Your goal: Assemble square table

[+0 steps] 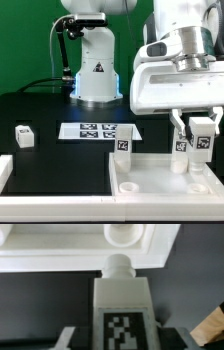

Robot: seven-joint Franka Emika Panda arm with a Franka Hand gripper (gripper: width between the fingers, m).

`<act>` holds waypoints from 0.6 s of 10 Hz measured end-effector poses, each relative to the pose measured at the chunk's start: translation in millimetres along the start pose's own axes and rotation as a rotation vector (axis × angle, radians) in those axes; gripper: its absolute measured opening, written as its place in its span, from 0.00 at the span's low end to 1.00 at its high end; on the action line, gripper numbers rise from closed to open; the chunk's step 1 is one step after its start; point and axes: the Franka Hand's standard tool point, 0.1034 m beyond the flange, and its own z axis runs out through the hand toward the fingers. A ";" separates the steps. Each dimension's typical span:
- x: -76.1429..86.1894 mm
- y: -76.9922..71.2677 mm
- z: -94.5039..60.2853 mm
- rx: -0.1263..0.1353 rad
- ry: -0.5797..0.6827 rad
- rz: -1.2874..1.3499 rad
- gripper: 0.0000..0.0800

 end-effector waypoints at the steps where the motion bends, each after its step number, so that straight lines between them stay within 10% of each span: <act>1: -0.8 -1.8 1.9 0.000 0.005 -0.004 0.36; 6: -24.5 -2.2 21.5 -0.007 -0.034 -0.012 0.36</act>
Offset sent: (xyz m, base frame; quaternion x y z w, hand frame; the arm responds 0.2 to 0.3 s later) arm 0.0003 0.0005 -0.0157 0.0002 0.0060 0.0192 0.9998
